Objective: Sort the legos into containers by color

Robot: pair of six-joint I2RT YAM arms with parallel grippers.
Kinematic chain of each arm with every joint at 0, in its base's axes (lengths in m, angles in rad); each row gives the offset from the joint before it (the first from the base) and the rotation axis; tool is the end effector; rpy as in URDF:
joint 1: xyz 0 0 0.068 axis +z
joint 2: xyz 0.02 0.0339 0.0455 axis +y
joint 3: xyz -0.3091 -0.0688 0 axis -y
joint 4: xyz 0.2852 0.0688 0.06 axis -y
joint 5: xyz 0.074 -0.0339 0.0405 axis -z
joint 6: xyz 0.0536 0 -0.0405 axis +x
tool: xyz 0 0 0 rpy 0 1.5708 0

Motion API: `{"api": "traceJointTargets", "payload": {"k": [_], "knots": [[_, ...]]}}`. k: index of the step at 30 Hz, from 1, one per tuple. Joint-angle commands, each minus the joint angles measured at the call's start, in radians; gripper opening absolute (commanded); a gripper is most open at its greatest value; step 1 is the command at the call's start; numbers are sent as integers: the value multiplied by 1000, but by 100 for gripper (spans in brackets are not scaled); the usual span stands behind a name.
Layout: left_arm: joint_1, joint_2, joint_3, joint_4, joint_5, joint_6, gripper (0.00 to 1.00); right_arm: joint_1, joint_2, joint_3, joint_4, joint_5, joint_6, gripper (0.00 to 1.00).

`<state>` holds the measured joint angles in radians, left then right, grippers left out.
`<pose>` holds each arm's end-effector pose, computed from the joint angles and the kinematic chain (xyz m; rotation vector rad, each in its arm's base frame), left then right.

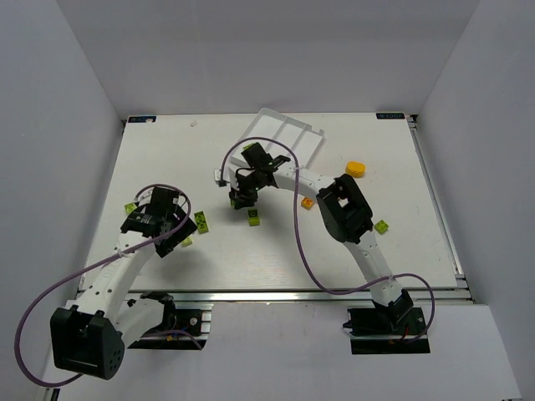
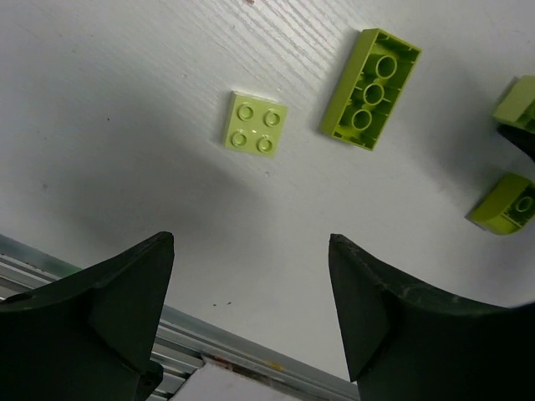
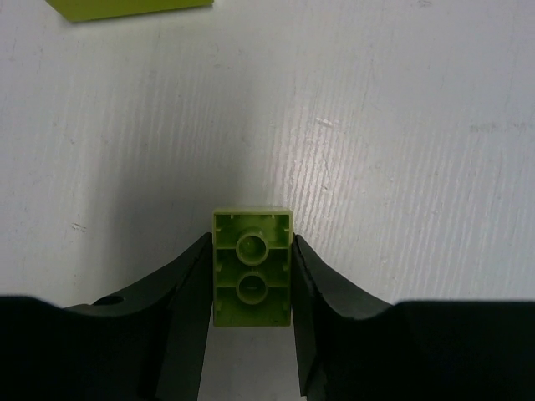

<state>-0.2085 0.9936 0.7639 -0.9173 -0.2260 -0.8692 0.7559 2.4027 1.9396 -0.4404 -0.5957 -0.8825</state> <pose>0.1929 -0.0285 0.2509 -0.9257 2.4991 -0.0346 0.4187 0.4360 0.1550 -1.8977 1.4295 0.6720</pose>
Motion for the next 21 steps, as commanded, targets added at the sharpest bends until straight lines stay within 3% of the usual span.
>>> {"api": "traceJointTargets", "payload": {"k": [1,3,6,11,17,21], "knots": [[-2,11,-23,75,2,29,84,-30,-82,54,12,-10,110,13],[-2,34,-31,93,-4,38,84,-50,-88,113,55,8,192,0],[-2,57,-41,119,-13,61,84,-79,-91,163,129,129,379,0],[-2,77,-60,146,-15,110,84,-127,-76,213,203,255,520,0],[-2,97,-60,161,0,130,84,-158,-25,233,313,428,585,0],[-2,102,-61,164,14,139,85,-171,22,258,368,439,590,1]]}}
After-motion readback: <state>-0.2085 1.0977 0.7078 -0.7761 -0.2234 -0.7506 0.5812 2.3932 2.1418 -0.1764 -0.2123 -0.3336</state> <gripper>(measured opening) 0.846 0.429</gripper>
